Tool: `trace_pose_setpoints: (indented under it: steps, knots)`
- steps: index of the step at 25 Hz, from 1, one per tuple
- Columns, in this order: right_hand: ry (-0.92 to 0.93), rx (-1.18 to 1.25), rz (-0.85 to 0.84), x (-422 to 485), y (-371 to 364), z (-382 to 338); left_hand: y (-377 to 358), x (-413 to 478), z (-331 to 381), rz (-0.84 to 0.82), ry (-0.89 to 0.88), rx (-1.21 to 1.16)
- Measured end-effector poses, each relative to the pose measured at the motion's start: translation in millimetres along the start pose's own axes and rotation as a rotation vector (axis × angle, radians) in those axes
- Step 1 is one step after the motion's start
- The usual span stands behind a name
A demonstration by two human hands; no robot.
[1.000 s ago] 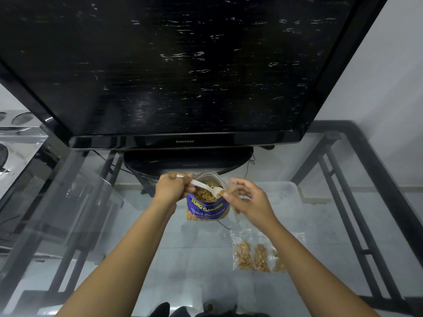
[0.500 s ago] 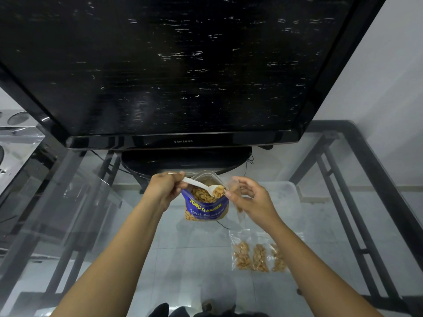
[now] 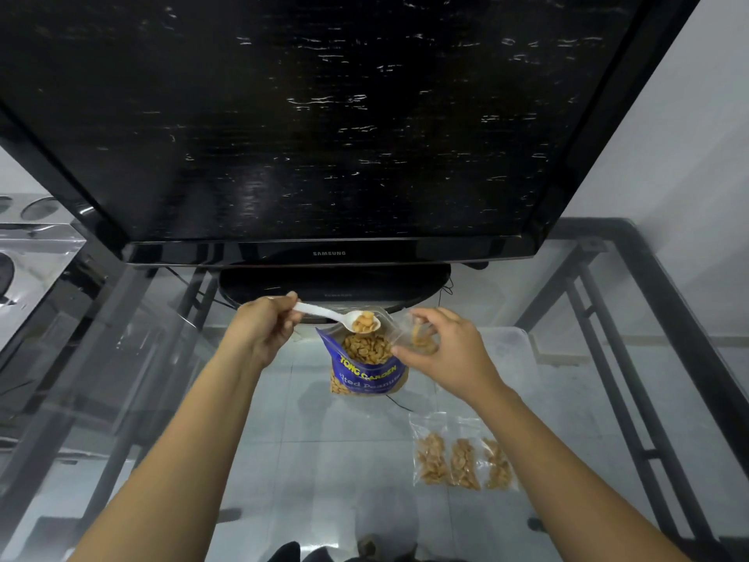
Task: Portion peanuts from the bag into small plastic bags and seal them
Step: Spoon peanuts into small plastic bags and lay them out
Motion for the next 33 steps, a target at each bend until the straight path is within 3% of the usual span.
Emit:
trace_pose_setpoints:
  steps: [3, 5, 7, 10, 12, 13, 15, 18, 23, 26, 29, 31, 33]
  knots:
    - [0.044, 0.016, 0.017, 4.5, -10.3, -12.7, -1.0, -15.6, 23.2, 0.023, -0.126, 0.009]
    - [0.084, 0.091, 0.07, 6.1, -17.3, -22.0, -5.5, -33.7, 36.9, 0.033, -0.304, 0.114]
    - [0.121, 0.155, 0.128, 7.0, -23.1, -30.4, -10.6, -64.8, 49.6, 0.05, -0.595, 0.339]
    - [0.22, 0.206, 0.226, 6.8, -26.4, -40.9, -15.1, -121.3, 61.6, 0.132, -1.184, 0.827]
    - [0.248, 0.228, 0.26, 6.5, -25.5, -45.4, -10.6, -141.9, 66.4, 0.212, -1.428, 0.881]
    - [0.243, 0.242, 0.267, 5.7, -24.4, -46.9, -5.3, -144.3, 70.3, 0.273, -1.426, 0.812]
    - [0.211, 0.266, 0.272, 1.2, -21.6, -46.7, 5.6, -130.4, 76.4, 0.332, -1.225, 0.585]
    - [0.163, 0.313, 0.288, -11.8, -17.3, -38.6, 9.0, -79.9, 57.5, 0.214, -0.835, 0.406]
    - [0.076, 0.38, 0.329, -33.4, -12.1, -23.4, -22.8, -34.9, -19.8, 0.164, -0.567, 0.766]
    - [0.004, 0.439, 0.332, -47.2, -8.0, -16.5, -22.4, -33.1, -36.8, 0.247, -0.555, 0.754]
    - [-0.047, 0.511, 0.341, -60.9, -6.9, -8.6, -15.0, -61.0, -51.0, 0.423, -0.778, 0.584]
    - [-0.072, 0.547, 0.347, -70.3, -11.2, -2.8, -18.1, -80.7, -77.5, 0.325, -0.931, 0.566]
    - [-0.112, 0.577, 0.338, -79.0, -19.5, 5.6, -25.7, -86.8, -113.4, 0.011, -0.868, 0.641]
Point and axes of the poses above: each hand's wrist, its own x-axis towards the middle knuckle, its own y-axis out of the back of the hand, z = x × y, the point moved 2 cm from there along x, towards the middle knuckle, and after that the axes turned 13 degrees about x, right-handed, at the moved point
